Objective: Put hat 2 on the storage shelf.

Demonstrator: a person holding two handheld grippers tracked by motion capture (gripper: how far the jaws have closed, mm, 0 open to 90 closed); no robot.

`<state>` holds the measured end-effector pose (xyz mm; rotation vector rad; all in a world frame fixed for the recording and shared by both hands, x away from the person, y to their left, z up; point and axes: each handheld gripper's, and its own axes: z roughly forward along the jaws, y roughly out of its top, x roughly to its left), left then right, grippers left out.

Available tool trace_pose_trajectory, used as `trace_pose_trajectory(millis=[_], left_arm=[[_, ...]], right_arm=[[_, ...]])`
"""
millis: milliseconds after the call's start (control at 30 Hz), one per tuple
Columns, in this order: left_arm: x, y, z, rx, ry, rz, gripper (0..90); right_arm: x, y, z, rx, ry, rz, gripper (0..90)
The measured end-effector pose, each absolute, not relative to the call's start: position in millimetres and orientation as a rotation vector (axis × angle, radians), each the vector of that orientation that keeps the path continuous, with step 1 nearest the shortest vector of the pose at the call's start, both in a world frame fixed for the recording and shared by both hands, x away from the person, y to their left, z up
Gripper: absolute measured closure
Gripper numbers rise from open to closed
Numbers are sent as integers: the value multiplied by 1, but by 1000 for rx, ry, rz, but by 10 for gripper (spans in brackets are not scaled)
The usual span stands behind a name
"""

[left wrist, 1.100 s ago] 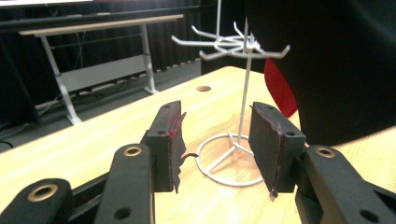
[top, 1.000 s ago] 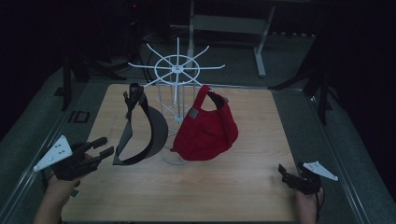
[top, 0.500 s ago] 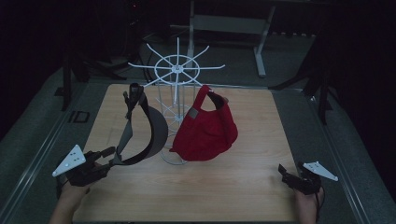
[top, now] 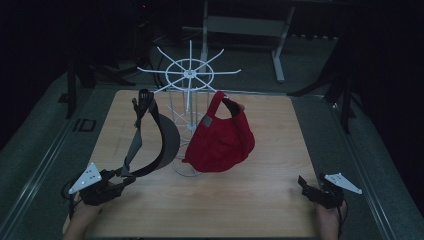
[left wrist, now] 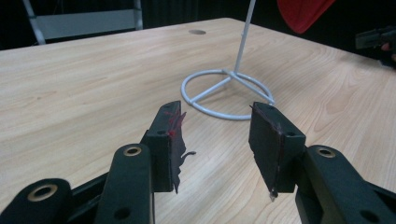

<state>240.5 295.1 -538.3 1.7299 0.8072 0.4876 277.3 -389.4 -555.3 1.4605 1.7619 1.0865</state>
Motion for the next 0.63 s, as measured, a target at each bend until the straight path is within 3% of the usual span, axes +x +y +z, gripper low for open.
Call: trace_pose_trajectory(millis=[633], left_arm=[[228,294,-549,1719,851,508,552]], right_arm=[[277,-390,-555,1456,1763,1097,137]])
